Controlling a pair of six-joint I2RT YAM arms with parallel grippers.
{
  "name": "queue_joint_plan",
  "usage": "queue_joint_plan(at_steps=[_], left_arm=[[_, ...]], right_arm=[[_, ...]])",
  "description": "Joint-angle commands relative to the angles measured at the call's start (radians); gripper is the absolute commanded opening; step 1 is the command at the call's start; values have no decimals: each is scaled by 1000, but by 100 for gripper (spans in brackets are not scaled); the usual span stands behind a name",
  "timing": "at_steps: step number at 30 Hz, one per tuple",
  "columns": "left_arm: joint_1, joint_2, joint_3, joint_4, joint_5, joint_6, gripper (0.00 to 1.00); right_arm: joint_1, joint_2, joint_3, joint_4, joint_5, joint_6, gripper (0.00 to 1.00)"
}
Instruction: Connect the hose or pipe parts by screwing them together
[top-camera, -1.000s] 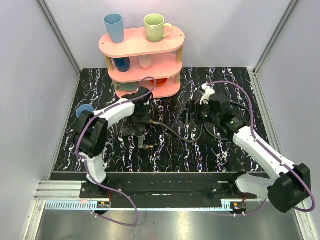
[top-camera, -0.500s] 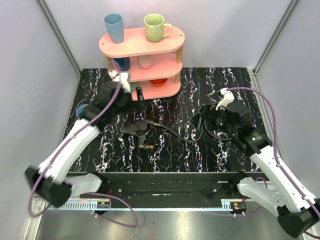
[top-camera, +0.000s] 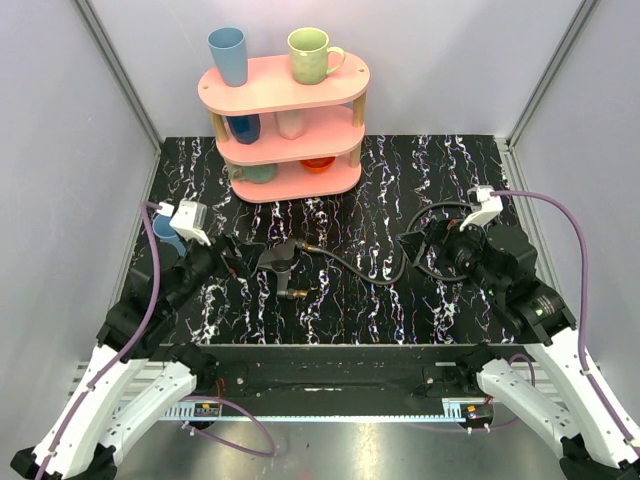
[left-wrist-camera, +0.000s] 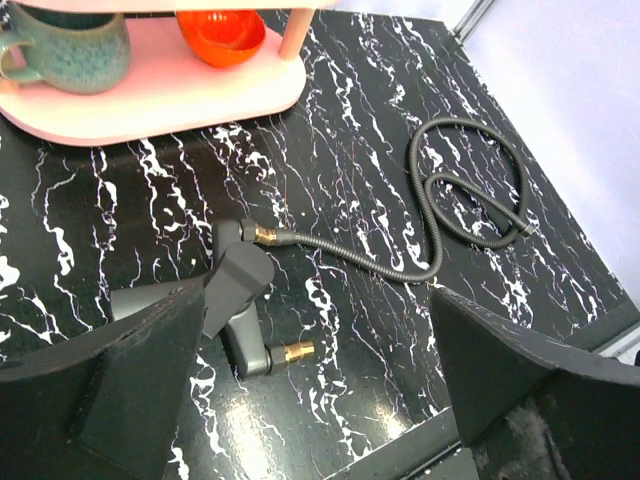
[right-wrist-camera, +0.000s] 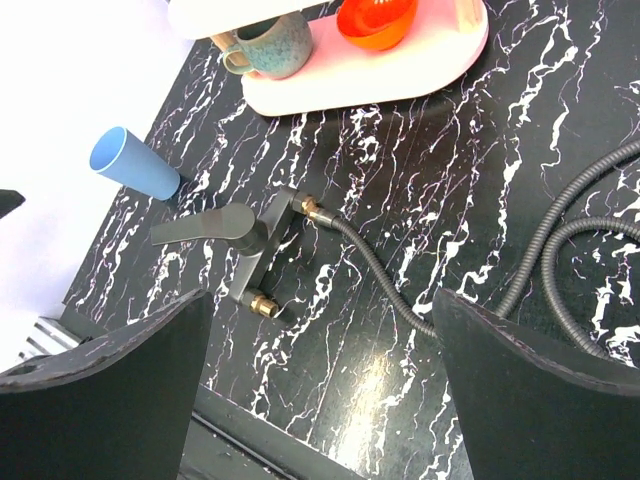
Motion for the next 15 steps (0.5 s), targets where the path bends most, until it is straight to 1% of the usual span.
queue_joint_plan(at_steps=[1, 6, 15], left_arm=[[-1, -2, -5, 56, 32, -13, 99], [-1, 21, 13, 41, 43, -22, 99], [-1, 8, 26, 17, 35, -20, 99]], right_arm=[[-3, -1, -12, 15, 32, 9, 100], [-3, -15, -32, 20, 35, 12, 100], [-3, -21, -25, 25, 25, 1, 100]])
